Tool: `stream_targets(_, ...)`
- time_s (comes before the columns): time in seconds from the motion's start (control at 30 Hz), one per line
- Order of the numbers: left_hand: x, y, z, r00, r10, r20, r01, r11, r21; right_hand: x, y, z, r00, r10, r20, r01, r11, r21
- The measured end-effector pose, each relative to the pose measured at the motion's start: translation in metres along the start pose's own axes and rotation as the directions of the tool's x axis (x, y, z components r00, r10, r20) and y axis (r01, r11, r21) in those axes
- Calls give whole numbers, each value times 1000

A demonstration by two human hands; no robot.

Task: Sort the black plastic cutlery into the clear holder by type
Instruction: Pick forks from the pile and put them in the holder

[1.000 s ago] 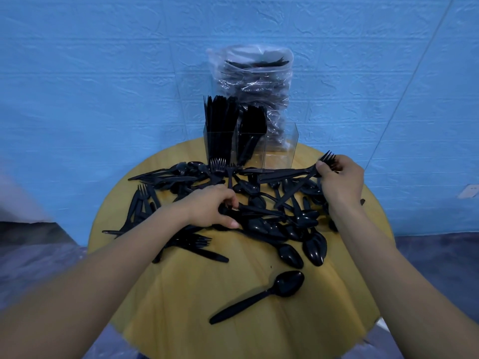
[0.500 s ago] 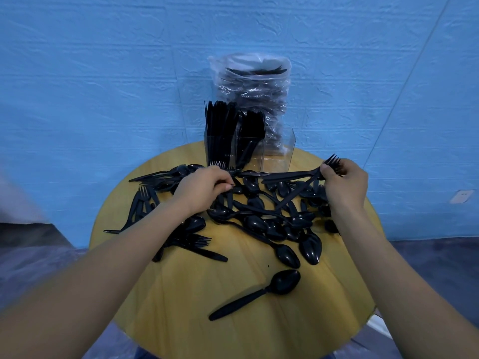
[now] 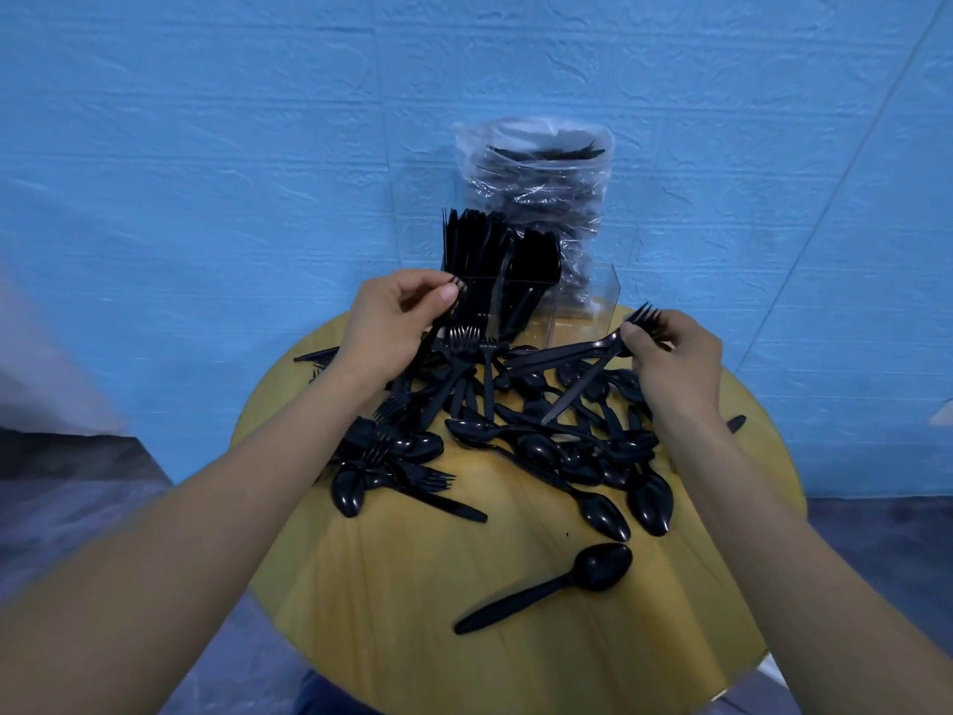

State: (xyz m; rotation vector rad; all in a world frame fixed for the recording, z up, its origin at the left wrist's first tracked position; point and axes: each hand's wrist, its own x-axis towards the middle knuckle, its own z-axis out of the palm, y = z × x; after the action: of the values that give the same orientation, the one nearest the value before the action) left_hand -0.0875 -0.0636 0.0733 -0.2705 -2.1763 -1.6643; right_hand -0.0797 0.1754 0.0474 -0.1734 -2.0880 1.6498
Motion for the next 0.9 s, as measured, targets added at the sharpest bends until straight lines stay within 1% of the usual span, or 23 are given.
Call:
stream_targets(0.13, 4, 19, 5, 999, -24, -34, 20, 993, -113, -9, -28, 16, 984, -106, 145, 110, 994, -14)
stream_targets(0.23, 1, 33, 18, 1000, 17, -10, -18, 992, -124, -17, -47, 27, 961, -150, 234, 150, 989, 19)
stream_targets(0.3, -2, 38, 27, 997, 74, -14, -75, 997, -19, -23, -53, 33, 945, -157, 287, 152, 988, 39)
stream_targets(0.4, -9, 39, 38, 985, 173, -19, -164, 961, 222, -31, -53, 37, 927, -147, 344, 142, 989, 41)
stream_targets(0.47, -15, 35, 44, 978, 207, -12, -193, 929, 314, -34, -51, 36, 925, -135, 354, 132, 991, 32)
stream_targets(0.5, -18, 34, 46, 979, 204, -9, -191, 929, 316, -34, -49, 36, 930, -124, 346, 120, 992, 33)
stream_targets(0.63, -28, 32, 49, 984, 168, 57, -177, 959, 222, -32, -44, 32, 949, -92, 302, 83, 996, 42)
stream_targets(0.7, -31, 31, 49, 985, 149, 88, -165, 964, 208, -32, -42, 31, 944, -81, 319, 76, 997, 30)
stream_targets(0.8, -35, 28, 46, 979, 112, 172, -153, 956, 250, -33, -40, 30, 927, -93, 362, 97, 995, 8)
stream_targets(0.9, -37, 23, 41, 979, 84, 186, -130, 959, 250, -33, -36, 32, 917, -91, 388, 106, 994, -17)
